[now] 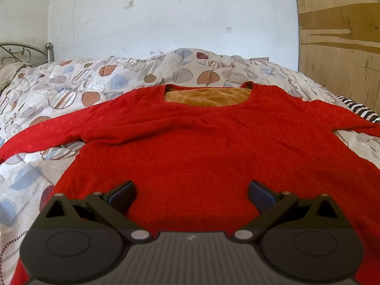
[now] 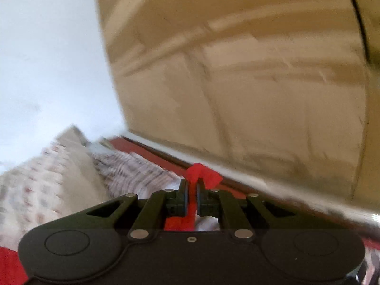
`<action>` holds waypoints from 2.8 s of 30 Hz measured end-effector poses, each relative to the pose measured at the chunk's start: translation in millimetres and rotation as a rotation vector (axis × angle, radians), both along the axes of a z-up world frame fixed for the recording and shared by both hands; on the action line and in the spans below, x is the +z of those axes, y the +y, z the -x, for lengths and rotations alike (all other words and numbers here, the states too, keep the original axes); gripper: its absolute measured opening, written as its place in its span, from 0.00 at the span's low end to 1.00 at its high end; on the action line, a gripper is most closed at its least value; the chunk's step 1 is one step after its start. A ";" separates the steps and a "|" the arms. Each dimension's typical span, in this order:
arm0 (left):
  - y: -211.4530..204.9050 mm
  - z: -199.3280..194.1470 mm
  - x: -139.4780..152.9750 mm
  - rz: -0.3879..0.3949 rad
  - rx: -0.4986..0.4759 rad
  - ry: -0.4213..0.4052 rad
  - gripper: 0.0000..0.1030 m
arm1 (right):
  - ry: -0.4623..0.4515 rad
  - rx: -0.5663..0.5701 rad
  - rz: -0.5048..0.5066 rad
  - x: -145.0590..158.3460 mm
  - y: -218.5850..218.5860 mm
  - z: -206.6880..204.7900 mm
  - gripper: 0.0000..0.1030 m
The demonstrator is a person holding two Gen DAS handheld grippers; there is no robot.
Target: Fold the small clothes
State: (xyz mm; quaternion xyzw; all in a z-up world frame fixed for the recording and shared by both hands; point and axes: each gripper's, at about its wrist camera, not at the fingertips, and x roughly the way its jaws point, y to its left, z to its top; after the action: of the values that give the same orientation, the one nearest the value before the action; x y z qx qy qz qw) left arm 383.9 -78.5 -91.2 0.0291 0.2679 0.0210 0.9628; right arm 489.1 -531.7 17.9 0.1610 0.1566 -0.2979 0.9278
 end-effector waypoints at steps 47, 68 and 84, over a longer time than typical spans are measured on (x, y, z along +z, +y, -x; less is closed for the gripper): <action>137.4 -12.6 71.0 0.245 0.174 -0.004 1.00 | 0.232 1.180 0.300 -15.6 350.8 64.3 0.97; 111.9 -25.7 4.6 0.237 0.133 0.048 1.00 | 0.316 0.905 0.670 -77.4 255.9 -16.9 0.41; 113.5 -24.2 4.0 0.250 0.132 0.035 1.00 | 0.370 0.770 0.169 -81.5 228.2 -32.0 0.12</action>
State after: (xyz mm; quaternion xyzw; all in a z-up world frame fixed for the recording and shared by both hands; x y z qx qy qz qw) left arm 408.1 35.0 -87.2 -0.1083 0.2867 0.0500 0.9506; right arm 521.1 -303.5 -63.6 -0.0419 0.3439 0.0343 0.9374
